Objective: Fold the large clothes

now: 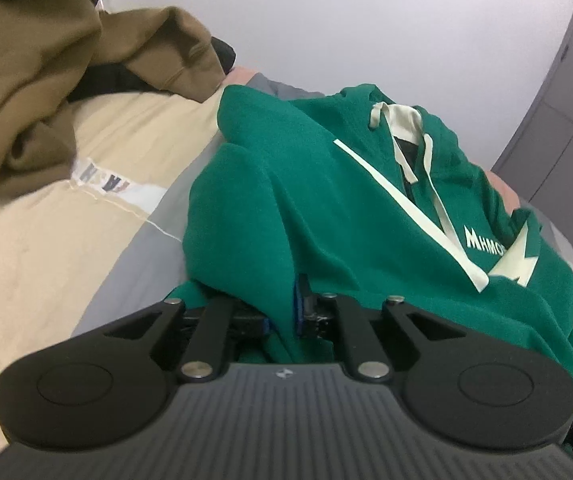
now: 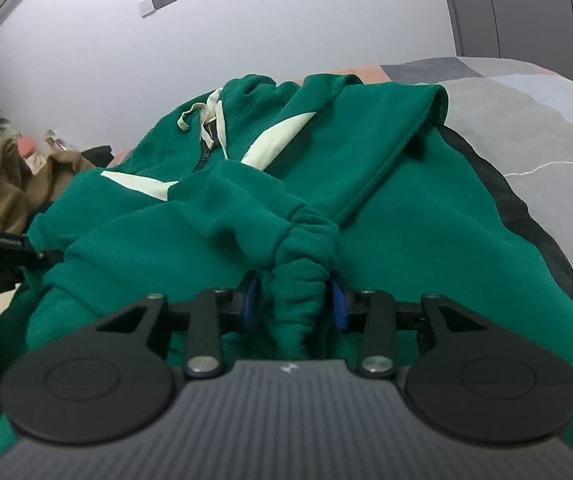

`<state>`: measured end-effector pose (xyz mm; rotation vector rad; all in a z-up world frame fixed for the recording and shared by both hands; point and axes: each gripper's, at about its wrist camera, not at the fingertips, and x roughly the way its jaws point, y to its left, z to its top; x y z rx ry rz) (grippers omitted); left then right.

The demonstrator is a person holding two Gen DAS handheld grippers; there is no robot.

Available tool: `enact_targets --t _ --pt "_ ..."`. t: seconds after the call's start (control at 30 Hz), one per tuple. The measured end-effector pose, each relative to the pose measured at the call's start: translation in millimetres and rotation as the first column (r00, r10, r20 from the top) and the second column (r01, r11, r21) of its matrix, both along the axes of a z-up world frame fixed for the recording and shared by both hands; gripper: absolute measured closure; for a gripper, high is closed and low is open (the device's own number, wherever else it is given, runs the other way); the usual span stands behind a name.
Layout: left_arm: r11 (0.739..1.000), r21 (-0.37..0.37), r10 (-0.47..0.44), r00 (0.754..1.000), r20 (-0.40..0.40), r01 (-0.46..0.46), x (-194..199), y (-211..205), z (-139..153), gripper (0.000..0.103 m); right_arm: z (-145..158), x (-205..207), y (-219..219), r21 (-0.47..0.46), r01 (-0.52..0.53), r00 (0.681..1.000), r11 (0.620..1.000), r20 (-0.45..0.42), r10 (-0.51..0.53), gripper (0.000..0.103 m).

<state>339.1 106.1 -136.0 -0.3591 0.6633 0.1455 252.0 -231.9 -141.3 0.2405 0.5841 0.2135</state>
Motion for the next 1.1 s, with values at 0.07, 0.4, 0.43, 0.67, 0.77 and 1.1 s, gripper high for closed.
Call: enact_targets --t 0.07,0.4,0.43,0.67,0.77,1.1 --pt "1.000 -0.007 -0.015 1.000 -0.011 0.015 -9 -2 6 0.056 3 -3 -1 0.004 -0.001 1.000 1.000 0.006 0.001 0.061" --pt "0.994 0.056 -0.099 0.992 0.082 0.094 -74 -26 68 0.042 40 -47 -13 0.047 0.039 0.995 0.998 0.092 -0.043 0.031" --pt "0.993 0.056 -0.107 0.990 0.090 0.102 -76 -29 74 0.042 47 -52 -15 0.058 0.036 0.993 0.998 0.111 -0.042 0.031" --pt "0.984 0.066 -0.171 0.981 0.094 0.166 -28 -36 102 0.042 95 -28 -6 0.068 -0.077 0.981 0.995 0.186 0.063 0.030" --pt "0.984 0.042 -0.178 0.980 0.084 0.175 21 -22 100 0.042 107 15 5 0.069 -0.110 0.978 0.991 0.186 0.096 0.030" --pt "0.989 -0.021 -0.144 0.985 0.091 0.146 254 11 60 0.042 75 255 51 0.085 -0.158 0.982 0.984 0.119 0.147 0.030"
